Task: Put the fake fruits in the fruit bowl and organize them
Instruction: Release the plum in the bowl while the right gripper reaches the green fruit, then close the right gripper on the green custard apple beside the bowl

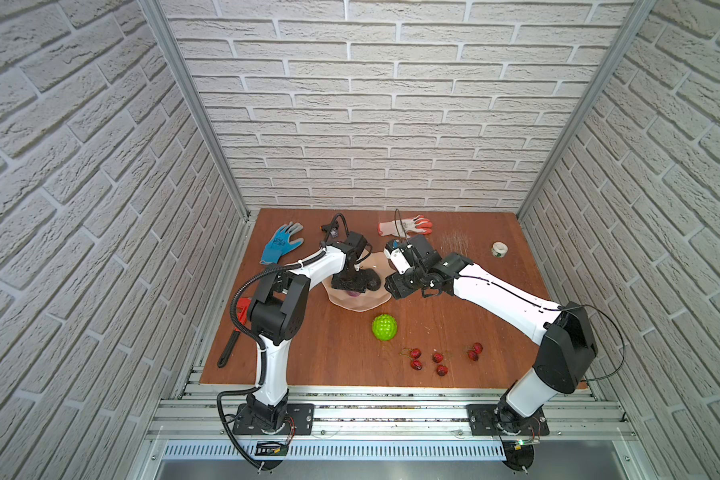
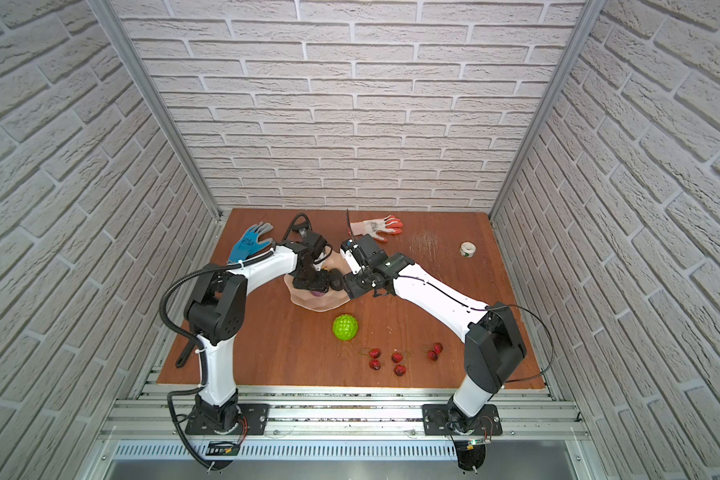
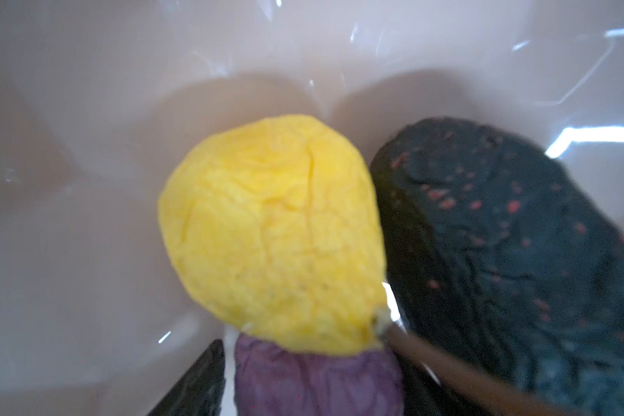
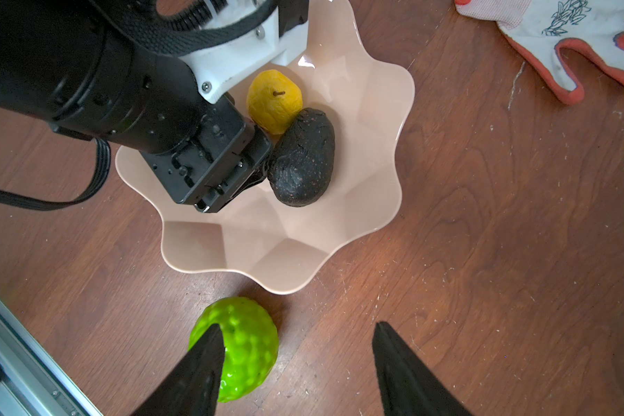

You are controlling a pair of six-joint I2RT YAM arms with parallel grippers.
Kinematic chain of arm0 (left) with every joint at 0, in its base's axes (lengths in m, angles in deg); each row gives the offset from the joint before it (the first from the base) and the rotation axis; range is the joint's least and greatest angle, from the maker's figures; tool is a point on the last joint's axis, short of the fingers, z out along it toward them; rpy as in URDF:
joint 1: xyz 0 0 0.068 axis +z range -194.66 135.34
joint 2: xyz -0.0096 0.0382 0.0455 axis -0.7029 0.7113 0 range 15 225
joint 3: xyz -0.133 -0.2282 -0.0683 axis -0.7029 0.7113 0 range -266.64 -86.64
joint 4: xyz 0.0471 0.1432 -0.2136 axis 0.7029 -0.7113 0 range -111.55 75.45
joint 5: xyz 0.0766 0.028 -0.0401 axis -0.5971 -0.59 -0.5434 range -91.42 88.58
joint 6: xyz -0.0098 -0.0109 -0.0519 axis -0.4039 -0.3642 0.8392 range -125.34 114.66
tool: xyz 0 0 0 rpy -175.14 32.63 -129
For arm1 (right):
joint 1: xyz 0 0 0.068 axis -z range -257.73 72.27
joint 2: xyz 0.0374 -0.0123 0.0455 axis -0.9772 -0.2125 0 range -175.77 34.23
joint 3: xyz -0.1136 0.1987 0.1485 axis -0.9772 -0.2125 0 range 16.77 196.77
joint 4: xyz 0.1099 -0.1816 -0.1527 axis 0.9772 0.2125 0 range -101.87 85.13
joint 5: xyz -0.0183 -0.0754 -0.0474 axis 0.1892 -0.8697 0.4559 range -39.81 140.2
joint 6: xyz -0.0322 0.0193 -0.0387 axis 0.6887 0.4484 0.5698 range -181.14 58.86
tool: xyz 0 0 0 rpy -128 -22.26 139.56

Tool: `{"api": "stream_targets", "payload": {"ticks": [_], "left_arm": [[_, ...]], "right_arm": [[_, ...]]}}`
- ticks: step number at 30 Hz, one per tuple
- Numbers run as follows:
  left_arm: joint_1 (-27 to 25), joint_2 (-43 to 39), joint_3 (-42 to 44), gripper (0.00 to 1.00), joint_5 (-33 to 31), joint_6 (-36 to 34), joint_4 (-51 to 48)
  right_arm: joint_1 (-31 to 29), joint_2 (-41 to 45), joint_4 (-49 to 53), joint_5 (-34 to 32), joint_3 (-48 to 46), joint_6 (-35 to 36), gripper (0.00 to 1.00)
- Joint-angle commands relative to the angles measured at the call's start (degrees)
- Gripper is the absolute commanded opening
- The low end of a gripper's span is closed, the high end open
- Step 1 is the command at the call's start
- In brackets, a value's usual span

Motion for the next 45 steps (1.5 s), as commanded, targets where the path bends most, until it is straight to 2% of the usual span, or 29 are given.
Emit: {"api": "stream_targets", "payload": {"ticks": [1, 7, 17, 23, 30, 40, 45], "left_arm": [[0.45, -3.91, 0.33, 0.7, 0.51, -0.1, -0.69], [0.48, -7.89, 1.95, 0.7, 2.99, 1.06, -1.55], [0.32, -17.96, 6.44, 0.7, 3.45, 3.73, -2.25], [0.31, -23.74, 10.35, 0.7, 0.38, 4.25, -3.13], [0.44, -30.05, 13.86, 0.71, -1.71, 4.96, -2.43], [0.47, -40.43, 23.78, 0.72, -5.24, 8.72, 2.84], [0.57, -42.51, 24.57, 0.72, -7.1, 8.25, 2.03]], "right_arm": [[-0.49, 3.17, -0.08, 0.14, -0.04, -0.61, 0.68], [-0.76, 4.39, -0.7, 0.38, -1.65, -1.34, 0.68], [-2.09, 7.01, 1.02, -0.66, -3.4, -2.45, 0.69], [-3.27, 8.38, 2.78, 0.02, -7.02, -5.66, 0.69], [-7.84, 10.08, 4.45, 0.53, -12.11, -7.76, 0.73], [-11.11, 2.29, 2.03, 1.3, -10.44, -8.36, 0.81], [-13.17, -1.63, 1.36, 0.18, -8.6, -7.88, 0.82]]}}
